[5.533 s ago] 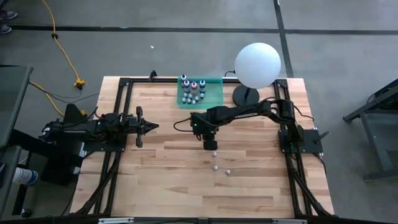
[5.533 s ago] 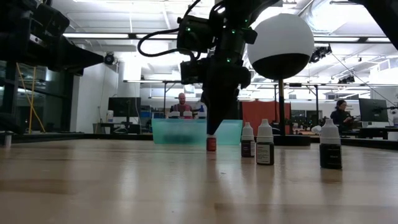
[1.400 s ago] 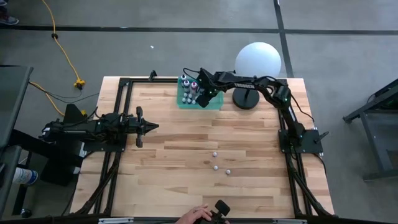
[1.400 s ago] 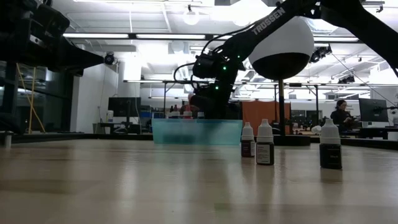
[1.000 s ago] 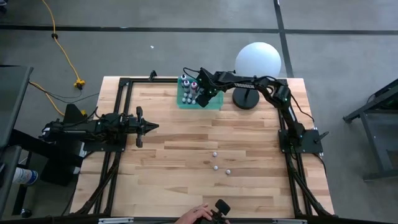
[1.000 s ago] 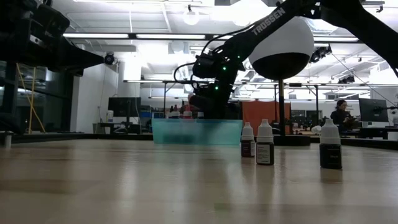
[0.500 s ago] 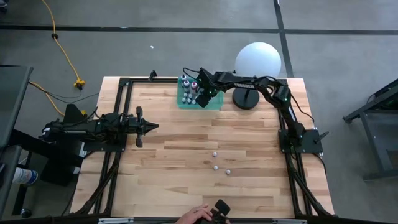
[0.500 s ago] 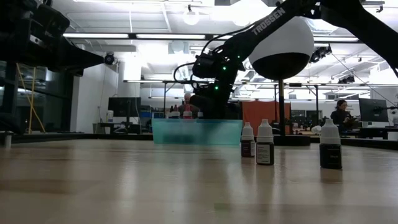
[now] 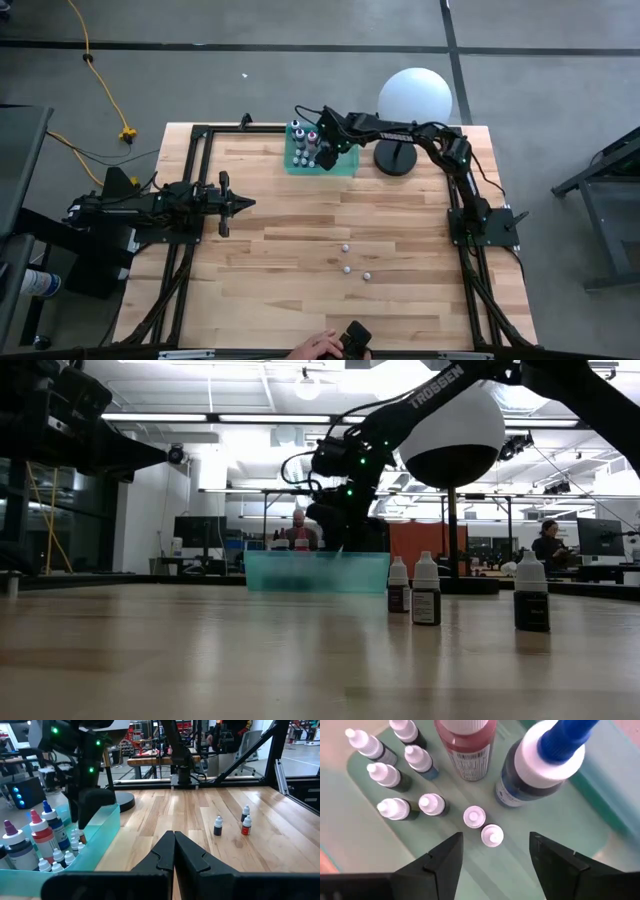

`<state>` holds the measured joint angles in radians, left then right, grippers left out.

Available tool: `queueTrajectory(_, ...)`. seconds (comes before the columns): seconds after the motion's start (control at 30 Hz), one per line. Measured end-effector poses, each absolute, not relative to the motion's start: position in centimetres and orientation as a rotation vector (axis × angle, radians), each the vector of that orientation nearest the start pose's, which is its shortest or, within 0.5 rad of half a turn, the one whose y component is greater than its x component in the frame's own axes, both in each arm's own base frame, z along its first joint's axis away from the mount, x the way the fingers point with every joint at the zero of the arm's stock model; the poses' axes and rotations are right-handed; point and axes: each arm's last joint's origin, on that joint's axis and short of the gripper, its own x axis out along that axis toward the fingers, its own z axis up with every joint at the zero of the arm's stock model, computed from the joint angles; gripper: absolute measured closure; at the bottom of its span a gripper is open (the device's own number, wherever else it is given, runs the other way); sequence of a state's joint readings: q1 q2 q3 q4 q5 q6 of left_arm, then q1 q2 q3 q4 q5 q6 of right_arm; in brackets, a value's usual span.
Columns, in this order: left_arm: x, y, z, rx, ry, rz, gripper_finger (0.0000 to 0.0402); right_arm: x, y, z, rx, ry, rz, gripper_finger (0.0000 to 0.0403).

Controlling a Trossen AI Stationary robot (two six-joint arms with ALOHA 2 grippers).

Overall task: Pick & Place food coloring
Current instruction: Put the small black food coloring bottle into the bin

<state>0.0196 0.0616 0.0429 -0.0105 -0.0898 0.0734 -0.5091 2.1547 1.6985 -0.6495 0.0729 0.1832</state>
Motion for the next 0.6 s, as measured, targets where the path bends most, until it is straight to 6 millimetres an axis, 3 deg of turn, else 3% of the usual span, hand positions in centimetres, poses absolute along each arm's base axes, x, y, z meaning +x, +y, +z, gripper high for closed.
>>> queueTrajectory(0.3,9.9,0.5,17.2,0.074,0.032,0.108,0.0401,39.8,-21.1,20.5,0.376,1.008,-0.6,0.0187)
queueTrajectory(0.6,9.9,0.5,17.2,0.074,0.033,0.108,0.0401,39.6,-18.4,23.2,0.294,1.02,-0.535,0.0187)
